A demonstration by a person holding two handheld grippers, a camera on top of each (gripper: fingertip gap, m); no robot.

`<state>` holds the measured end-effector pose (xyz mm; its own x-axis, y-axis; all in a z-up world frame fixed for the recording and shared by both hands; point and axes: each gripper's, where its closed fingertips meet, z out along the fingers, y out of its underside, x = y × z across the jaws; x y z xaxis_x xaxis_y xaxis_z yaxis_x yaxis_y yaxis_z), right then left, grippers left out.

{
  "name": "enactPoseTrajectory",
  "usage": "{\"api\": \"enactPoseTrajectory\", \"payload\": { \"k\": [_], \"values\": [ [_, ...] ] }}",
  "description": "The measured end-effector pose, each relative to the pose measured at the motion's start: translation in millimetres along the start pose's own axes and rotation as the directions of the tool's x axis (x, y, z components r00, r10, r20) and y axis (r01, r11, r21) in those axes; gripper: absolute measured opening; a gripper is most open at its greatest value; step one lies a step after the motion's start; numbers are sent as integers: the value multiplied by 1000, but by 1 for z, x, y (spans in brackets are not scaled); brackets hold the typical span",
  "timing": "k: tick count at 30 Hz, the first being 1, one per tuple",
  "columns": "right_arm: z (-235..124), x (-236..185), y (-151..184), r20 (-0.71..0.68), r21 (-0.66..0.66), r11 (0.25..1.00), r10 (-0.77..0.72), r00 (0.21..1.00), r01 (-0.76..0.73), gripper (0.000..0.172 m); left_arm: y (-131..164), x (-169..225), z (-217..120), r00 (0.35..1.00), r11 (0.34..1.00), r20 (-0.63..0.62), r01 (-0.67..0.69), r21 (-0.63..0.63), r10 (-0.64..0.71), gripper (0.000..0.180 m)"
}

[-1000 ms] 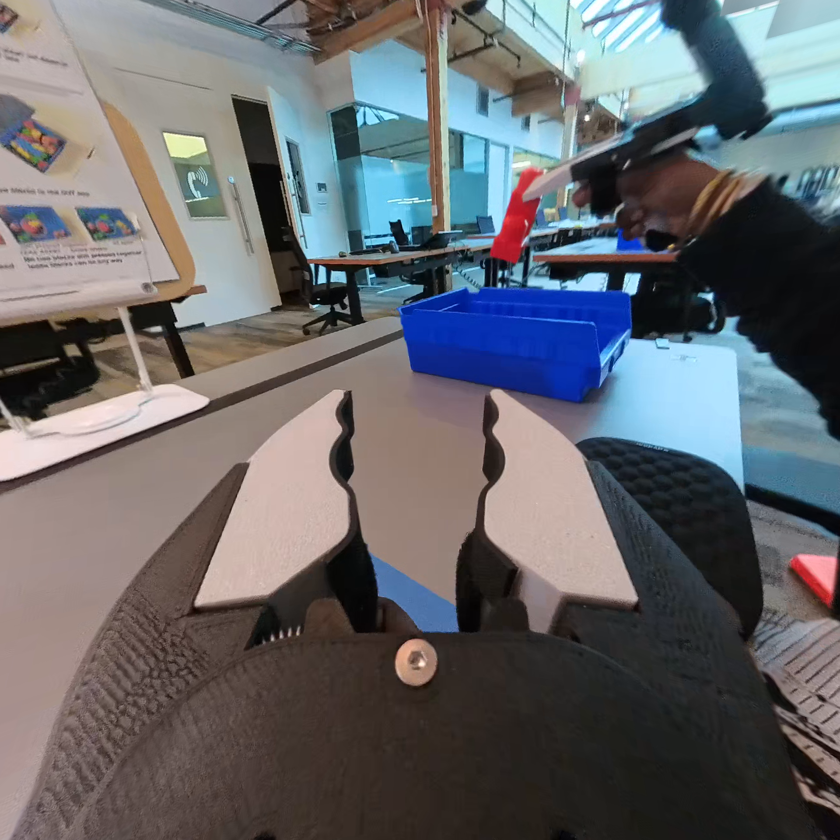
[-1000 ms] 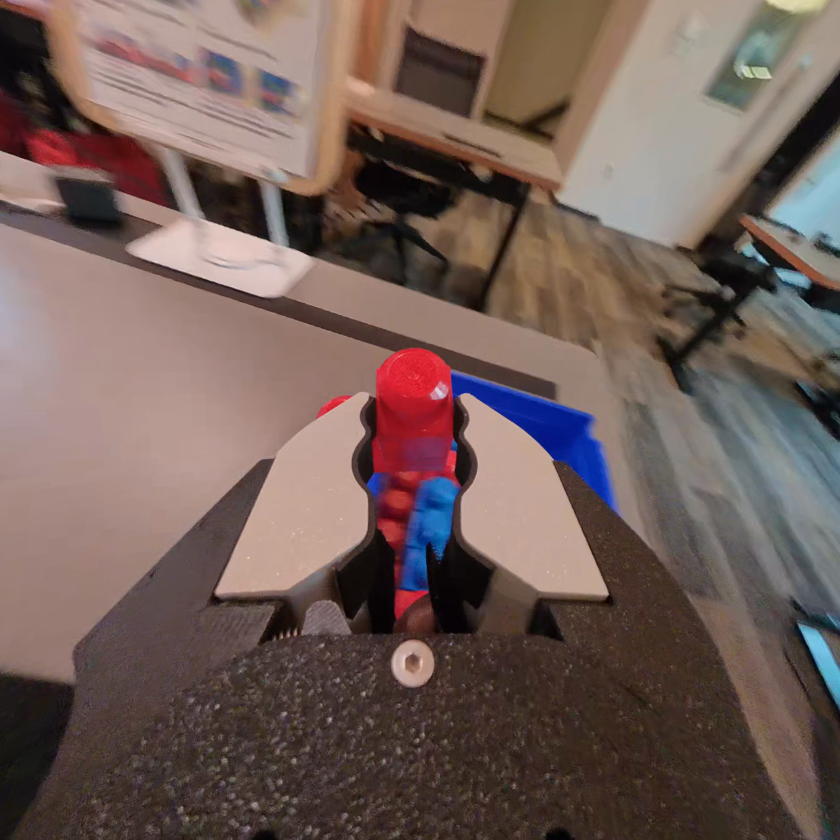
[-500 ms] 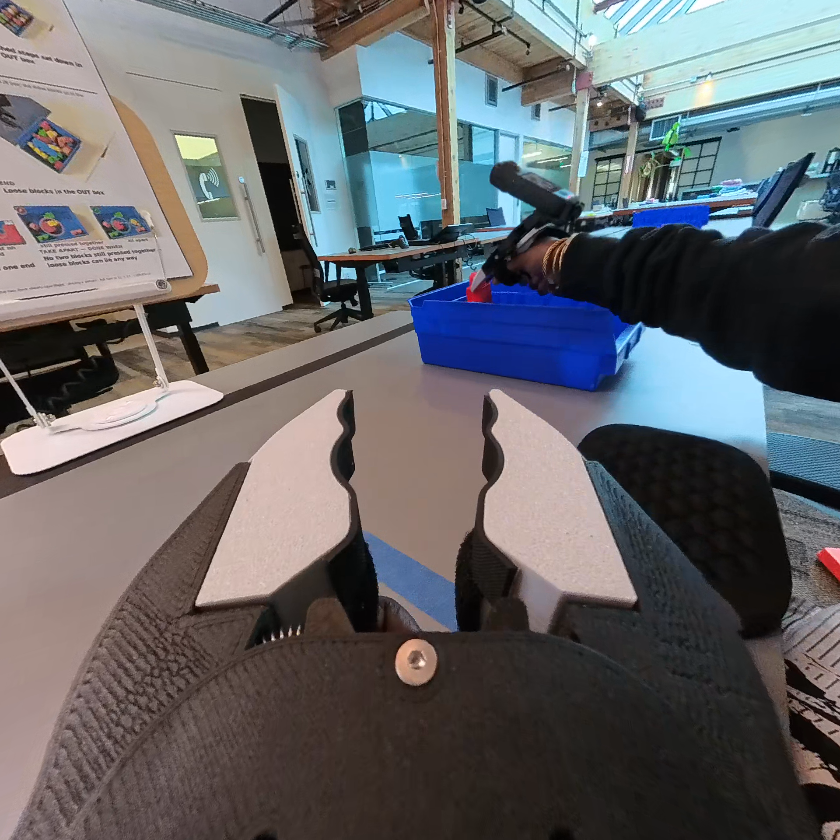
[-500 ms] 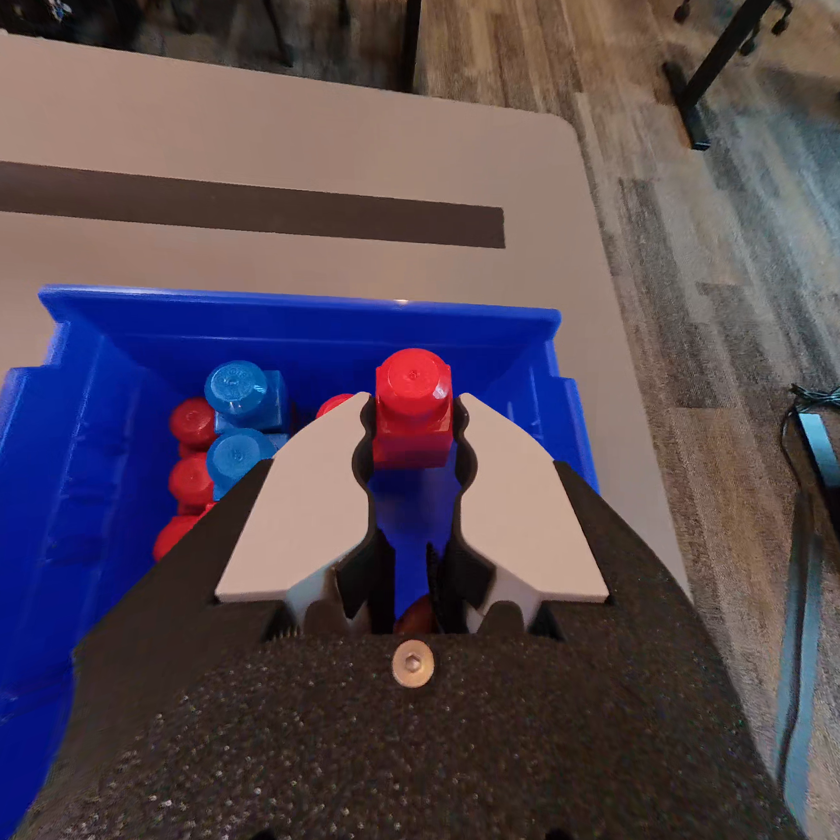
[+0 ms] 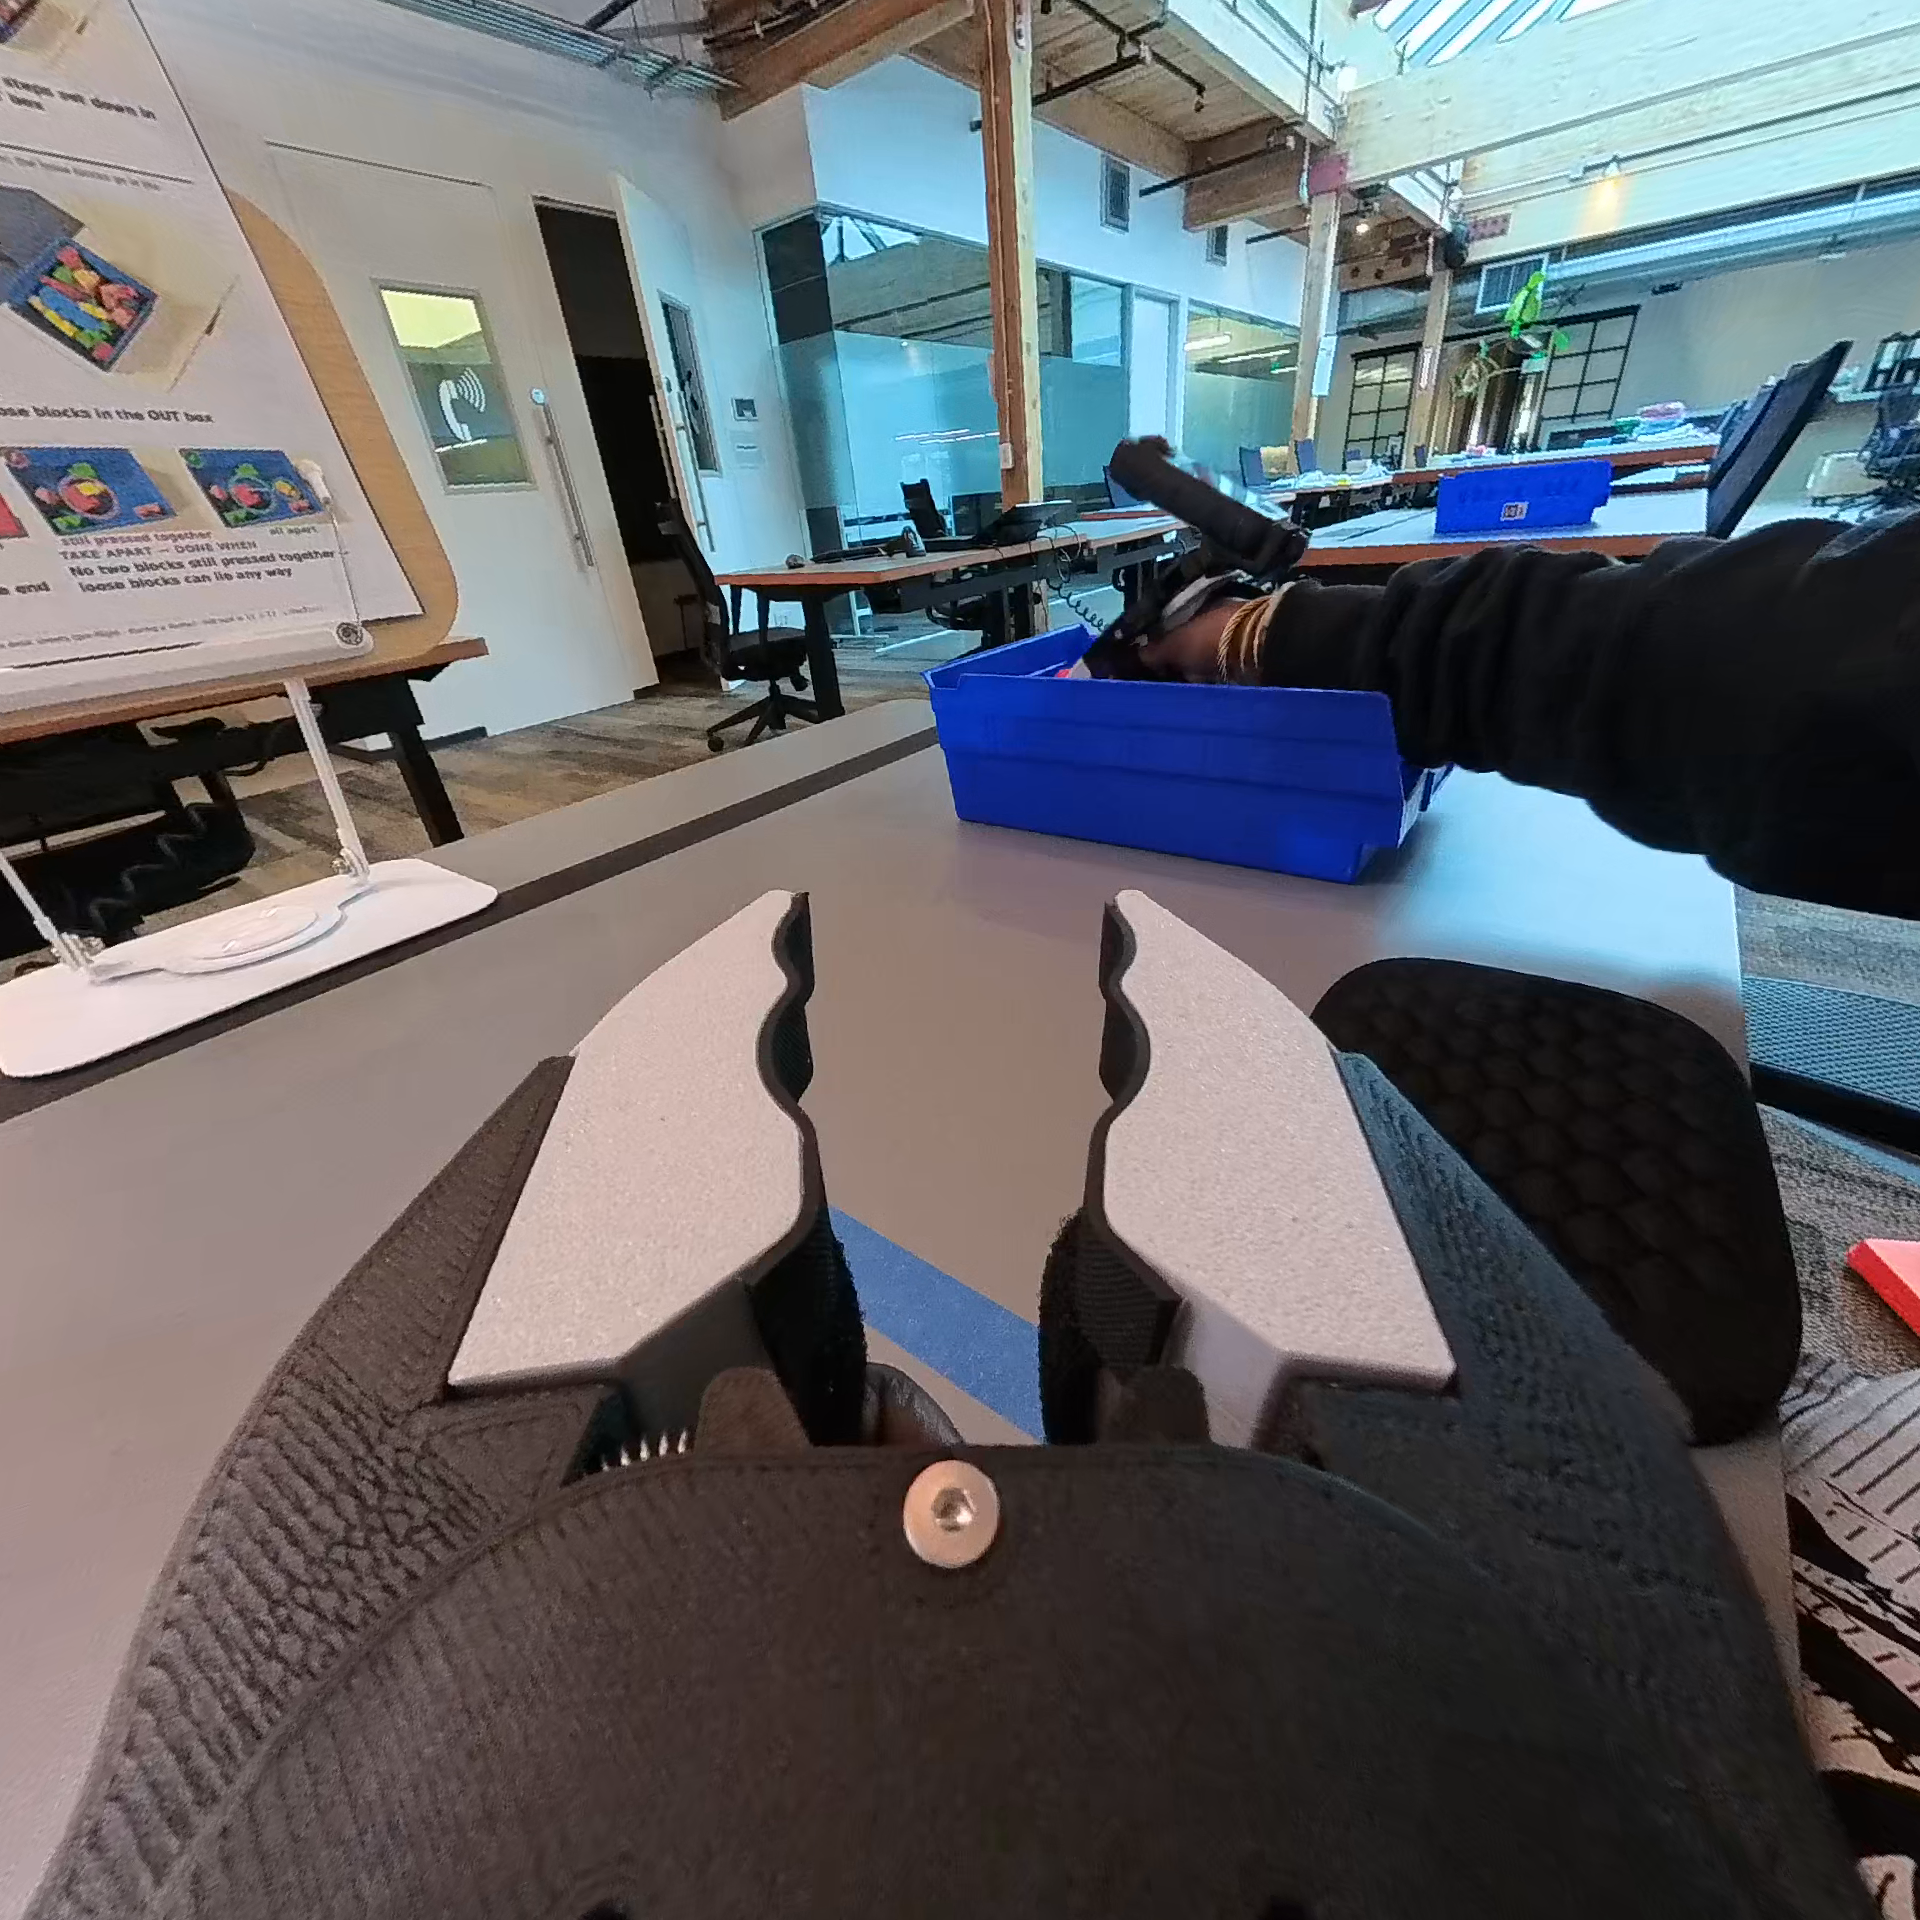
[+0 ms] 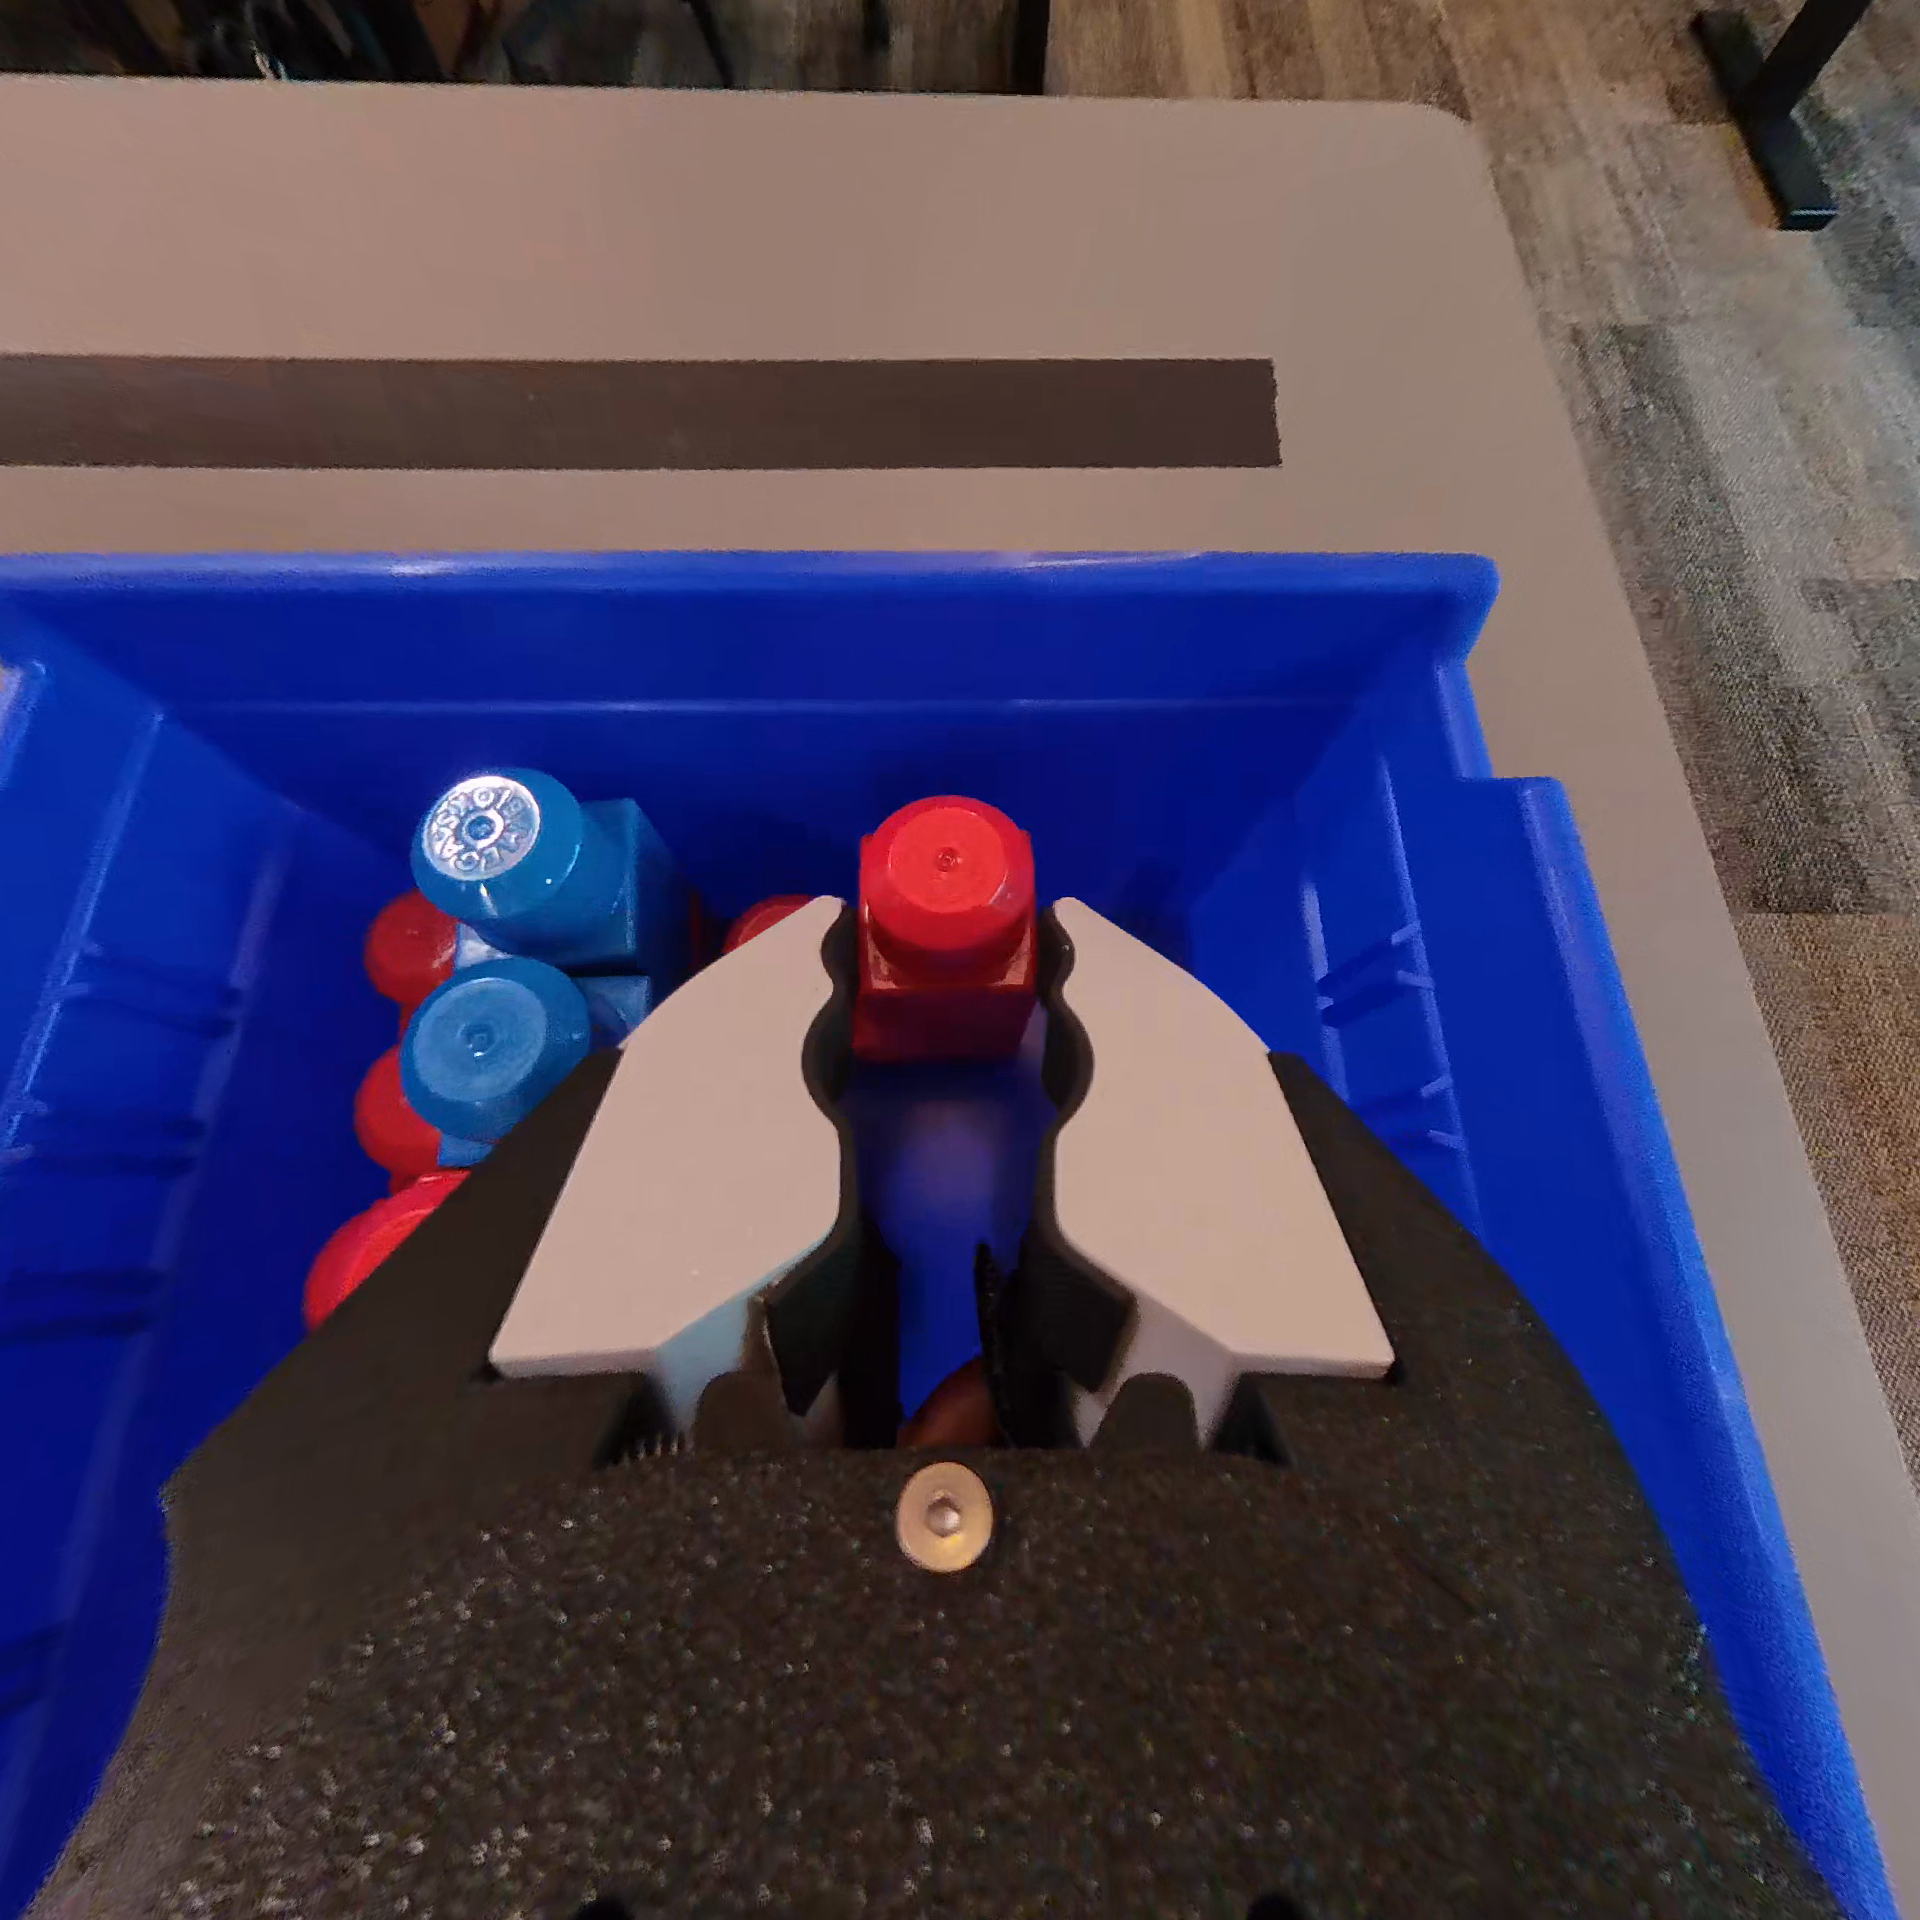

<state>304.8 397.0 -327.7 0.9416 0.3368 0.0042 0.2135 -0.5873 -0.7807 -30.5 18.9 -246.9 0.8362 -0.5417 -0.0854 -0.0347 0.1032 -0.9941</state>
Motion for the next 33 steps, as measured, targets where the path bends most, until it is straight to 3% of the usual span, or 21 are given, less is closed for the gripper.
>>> {"api": "enactPoseTrajectory", "payload": {
  "k": [5,9,13,17,23,28,33],
  "values": [
    [-29,3,-23,-19,68,998,-8,1000,9,57,0,-1,-1,1000,1000,4,10,-1,-10,53],
    [-84,-8,-51,-70,185,979,-68,995,80,76,2,-2,0,1000,1000,4,21,-7,-21,53],
    [-138,-46,-56,-69,274,947,-154,986,167,81,3,-2,0,999,999,0,37,-14,-37,53],
    [-181,-95,-42,-11,345,918,-203,979,194,80,4,-1,1,999,999,-2,37,-24,-37,54],
    [-221,-182,3,176,484,872,-188,966,81,73,4,-1,0,999,999,-6,44,-22,-44,54],
    [-240,-266,38,458,554,828,-217,862,-86,71,5,2,-1,998,997,-24,55,-49,-57,54],
    [-240,-312,67,605,588,787,-276,747,-185,65,-6,-5,-12,997,994,-21,66,-84,-68,54]
  ]
}}
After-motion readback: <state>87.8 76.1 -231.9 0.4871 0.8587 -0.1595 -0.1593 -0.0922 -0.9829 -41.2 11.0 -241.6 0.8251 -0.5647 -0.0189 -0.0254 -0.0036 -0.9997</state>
